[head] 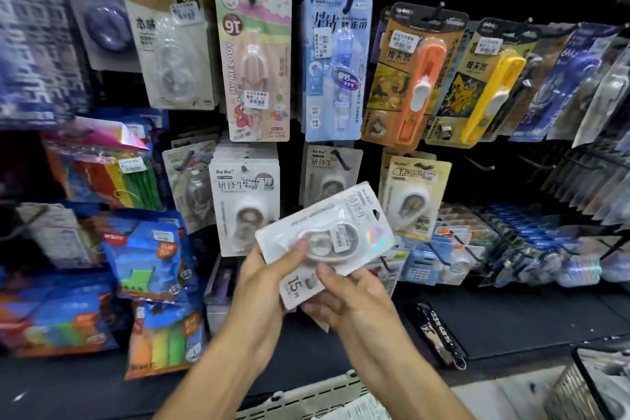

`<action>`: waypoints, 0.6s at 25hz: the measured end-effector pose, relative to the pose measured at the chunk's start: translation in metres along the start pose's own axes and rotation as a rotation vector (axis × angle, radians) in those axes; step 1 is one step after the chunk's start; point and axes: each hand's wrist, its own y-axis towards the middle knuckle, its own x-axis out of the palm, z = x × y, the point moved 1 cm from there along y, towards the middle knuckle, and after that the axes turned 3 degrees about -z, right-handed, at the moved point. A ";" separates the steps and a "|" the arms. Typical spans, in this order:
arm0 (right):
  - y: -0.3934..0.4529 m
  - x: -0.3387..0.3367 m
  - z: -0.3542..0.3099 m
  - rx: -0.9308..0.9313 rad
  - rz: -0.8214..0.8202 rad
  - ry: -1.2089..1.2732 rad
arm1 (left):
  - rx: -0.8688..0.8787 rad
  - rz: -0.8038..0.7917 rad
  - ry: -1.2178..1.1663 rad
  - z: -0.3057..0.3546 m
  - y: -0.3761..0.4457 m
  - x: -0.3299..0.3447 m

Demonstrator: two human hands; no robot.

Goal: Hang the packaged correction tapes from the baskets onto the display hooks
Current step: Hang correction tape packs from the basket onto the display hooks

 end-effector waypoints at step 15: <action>0.010 -0.033 -0.061 -0.147 0.141 -0.568 | 0.360 0.130 1.635 0.011 0.027 -0.054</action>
